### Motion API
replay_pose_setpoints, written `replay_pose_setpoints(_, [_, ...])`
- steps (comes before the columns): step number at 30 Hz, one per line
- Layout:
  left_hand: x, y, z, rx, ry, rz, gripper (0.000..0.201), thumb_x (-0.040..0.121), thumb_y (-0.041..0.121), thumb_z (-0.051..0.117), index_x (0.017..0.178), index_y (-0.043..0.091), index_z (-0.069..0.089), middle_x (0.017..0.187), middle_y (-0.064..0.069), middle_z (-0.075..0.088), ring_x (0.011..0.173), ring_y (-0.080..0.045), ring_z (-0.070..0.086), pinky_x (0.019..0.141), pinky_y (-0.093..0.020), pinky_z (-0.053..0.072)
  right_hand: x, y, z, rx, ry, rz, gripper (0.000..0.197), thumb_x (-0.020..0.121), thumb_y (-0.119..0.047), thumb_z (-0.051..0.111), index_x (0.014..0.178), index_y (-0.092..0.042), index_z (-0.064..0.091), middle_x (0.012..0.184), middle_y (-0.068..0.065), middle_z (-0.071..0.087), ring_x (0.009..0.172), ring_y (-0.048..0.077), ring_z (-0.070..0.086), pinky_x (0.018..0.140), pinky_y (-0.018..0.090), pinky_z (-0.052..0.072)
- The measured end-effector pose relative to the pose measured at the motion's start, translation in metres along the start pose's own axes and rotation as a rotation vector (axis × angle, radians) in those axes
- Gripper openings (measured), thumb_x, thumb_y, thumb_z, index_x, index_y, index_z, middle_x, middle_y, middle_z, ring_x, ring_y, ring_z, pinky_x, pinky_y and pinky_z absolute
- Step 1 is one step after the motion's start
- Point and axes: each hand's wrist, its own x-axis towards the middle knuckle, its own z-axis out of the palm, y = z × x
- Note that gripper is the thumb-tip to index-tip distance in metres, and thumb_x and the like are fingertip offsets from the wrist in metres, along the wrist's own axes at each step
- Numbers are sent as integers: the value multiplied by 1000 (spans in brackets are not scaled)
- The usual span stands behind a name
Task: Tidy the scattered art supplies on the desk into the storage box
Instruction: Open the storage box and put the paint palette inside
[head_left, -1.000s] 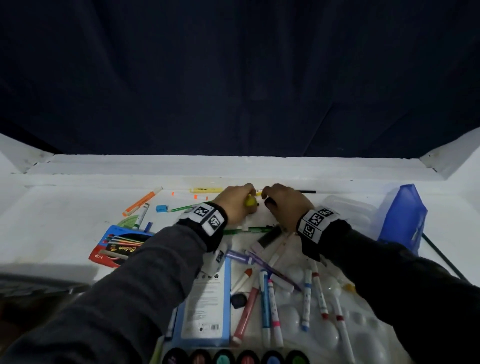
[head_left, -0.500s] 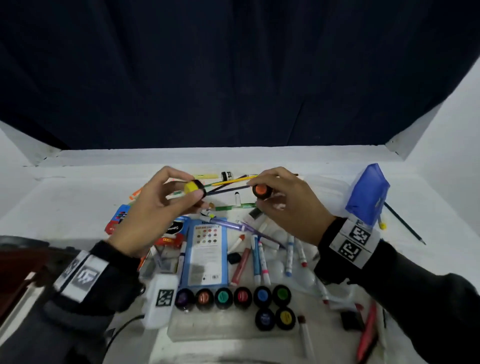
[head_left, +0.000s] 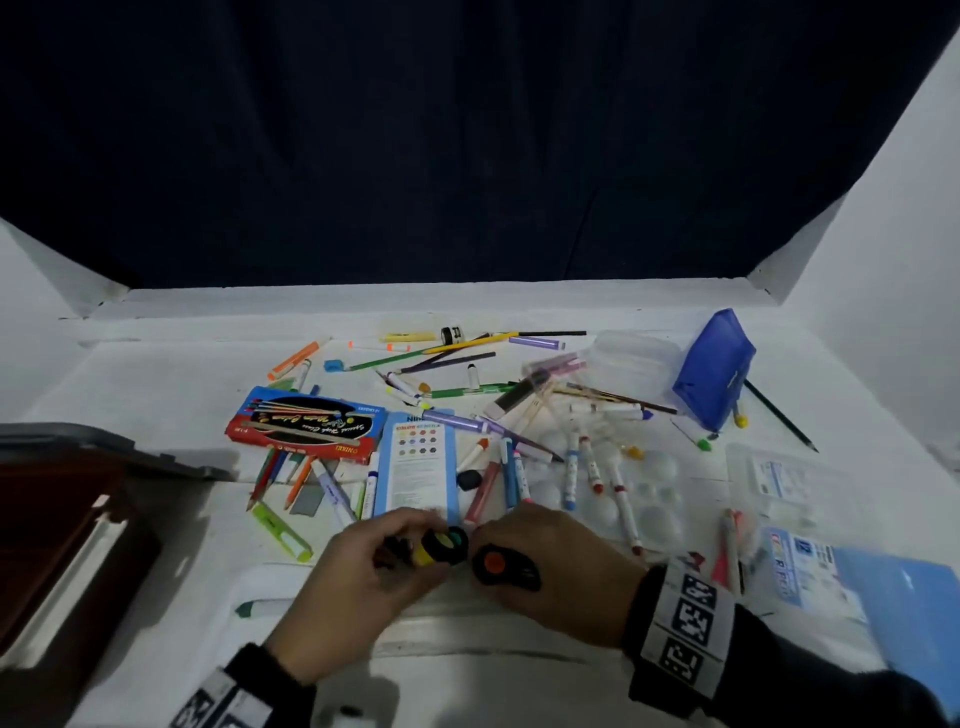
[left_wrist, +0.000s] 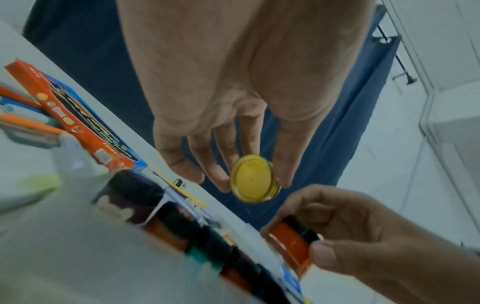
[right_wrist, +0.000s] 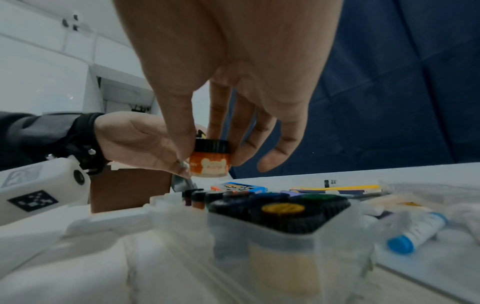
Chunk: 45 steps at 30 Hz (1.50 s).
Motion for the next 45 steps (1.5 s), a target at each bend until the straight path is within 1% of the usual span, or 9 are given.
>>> replay_pose_setpoints(6, [-11, -22, 19, 184, 83, 65, 40, 69, 13, 88, 99, 35, 72, 98, 27, 68, 92, 4, 62, 79, -11, 49, 1, -4, 12, -149, -33, -39, 25, 88, -28, 52, 110, -23, 63, 106, -4, 63, 95, 17, 56, 80, 35, 49])
replay_pose_setpoints(12, [-13, -24, 27, 262, 96, 91, 40, 70, 15, 87, 104, 32, 74, 95, 32, 65, 93, 13, 58, 77, -1, 43, 7, -8, 13, -225, -106, 52, 24, 91, -30, 54, 112, -25, 64, 115, -5, 53, 106, 16, 51, 89, 34, 43])
replay_pose_setpoints(16, [-13, -23, 26, 307, 106, 80, 40, 67, 20, 90, 102, 32, 76, 88, 40, 53, 86, 14, 56, 73, 1, 39, 11, -12, 13, -227, -112, 85, 21, 90, -31, 56, 107, -25, 67, 111, -5, 52, 99, 14, 50, 82, 28, 37])
replay_pose_setpoints(20, [-10, -26, 28, 280, 89, 104, 34, 70, 20, 88, 101, 30, 77, 89, 27, 64, 91, 8, 59, 72, -4, 45, 12, -15, 12, -200, -120, 126, 22, 92, -36, 55, 107, -26, 68, 106, -4, 49, 83, 10, 45, 72, 22, 32])
replay_pose_setpoints(23, [-8, -25, 30, 304, 61, 146, 21, 77, 28, 82, 97, 33, 77, 90, 17, 69, 84, 1, 61, 71, -20, 52, 12, -15, 7, -199, -144, 134, 26, 94, -32, 53, 115, -29, 67, 108, -5, 53, 93, 14, 53, 76, 27, 41])
replay_pose_setpoints(26, [-4, -25, 28, 356, 14, 168, 17, 81, 36, 76, 98, 36, 76, 91, 16, 68, 82, -1, 61, 71, -29, 53, 13, -15, 4, -287, -159, 146, 26, 94, -34, 54, 117, -35, 66, 111, -4, 53, 106, 17, 47, 86, 37, 40])
replay_pose_setpoints(37, [12, -24, 21, 545, -82, 124, 29, 73, 43, 82, 99, 35, 73, 103, 21, 54, 98, -8, 51, 83, -31, 49, 9, -10, 11, -337, -92, 221, 30, 94, -51, 49, 118, -38, 63, 107, -5, 59, 106, 18, 49, 88, 39, 34])
replay_pose_setpoints(42, [16, -24, 18, 547, -110, 129, 35, 71, 42, 84, 104, 38, 71, 102, 25, 52, 100, -5, 48, 84, -25, 45, -15, -3, -18, -191, 68, 296, 31, 91, -51, 54, 114, -33, 64, 105, -9, 58, 97, 10, 54, 88, 35, 46])
replay_pose_setpoints(45, [17, -23, 16, 549, -118, 137, 46, 70, 41, 86, 112, 37, 69, 102, 23, 54, 100, -7, 51, 84, -25, 45, -41, 12, -41, -267, 46, 429, 28, 91, -49, 54, 110, -32, 62, 104, -9, 57, 95, 10, 55, 88, 34, 47])
